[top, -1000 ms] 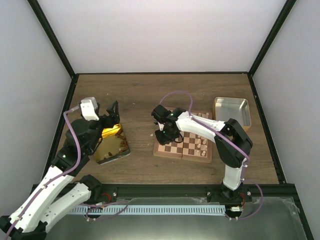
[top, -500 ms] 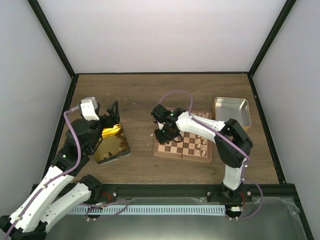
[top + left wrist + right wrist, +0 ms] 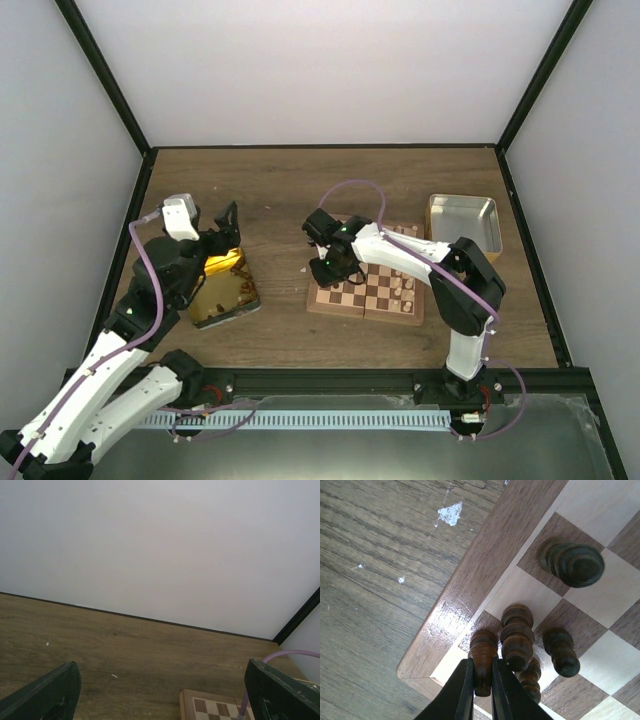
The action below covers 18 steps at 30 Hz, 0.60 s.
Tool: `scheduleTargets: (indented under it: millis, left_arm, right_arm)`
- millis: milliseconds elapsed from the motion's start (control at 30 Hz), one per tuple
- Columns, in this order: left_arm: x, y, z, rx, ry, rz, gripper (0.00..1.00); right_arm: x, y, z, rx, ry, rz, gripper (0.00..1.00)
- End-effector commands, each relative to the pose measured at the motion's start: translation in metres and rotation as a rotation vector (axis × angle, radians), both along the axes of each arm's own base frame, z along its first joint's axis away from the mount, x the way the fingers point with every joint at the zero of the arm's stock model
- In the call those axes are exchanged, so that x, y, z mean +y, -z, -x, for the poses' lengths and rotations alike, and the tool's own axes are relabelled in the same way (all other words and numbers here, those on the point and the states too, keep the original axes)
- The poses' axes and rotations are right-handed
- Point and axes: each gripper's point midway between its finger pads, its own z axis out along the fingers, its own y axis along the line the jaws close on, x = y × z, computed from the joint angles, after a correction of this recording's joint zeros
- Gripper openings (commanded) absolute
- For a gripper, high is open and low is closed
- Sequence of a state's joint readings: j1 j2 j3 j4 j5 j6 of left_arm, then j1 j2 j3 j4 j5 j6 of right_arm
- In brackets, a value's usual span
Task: Set up the chess pieces on the board
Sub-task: Place the chess piece on the chessboard.
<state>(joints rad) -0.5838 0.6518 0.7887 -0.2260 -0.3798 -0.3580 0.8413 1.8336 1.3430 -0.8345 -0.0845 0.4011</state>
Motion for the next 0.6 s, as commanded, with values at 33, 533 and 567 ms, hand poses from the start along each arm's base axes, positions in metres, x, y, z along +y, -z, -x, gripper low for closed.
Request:
scheduleTargets:
  millis: [33, 533, 567]
  left_arm:
    - [-0.001, 0.0, -0.001, -0.008, 0.005, -0.006, 0.91]
    - [-0.003, 0.001, -0.001, -0.005, 0.017, -0.001, 0.92]
    - [-0.005, 0.002, -0.002, -0.001, 0.023, 0.0, 0.92]
  right_arm:
    - [-0.003, -0.01, 0.006, 0.01, -0.011, 0.014, 0.1]
    - [0.008, -0.028, 0.001, -0.026, 0.018, -0.069, 0.24]
    - [0.009, -0.033, -0.001, -0.038, 0.025, -0.083, 0.24]
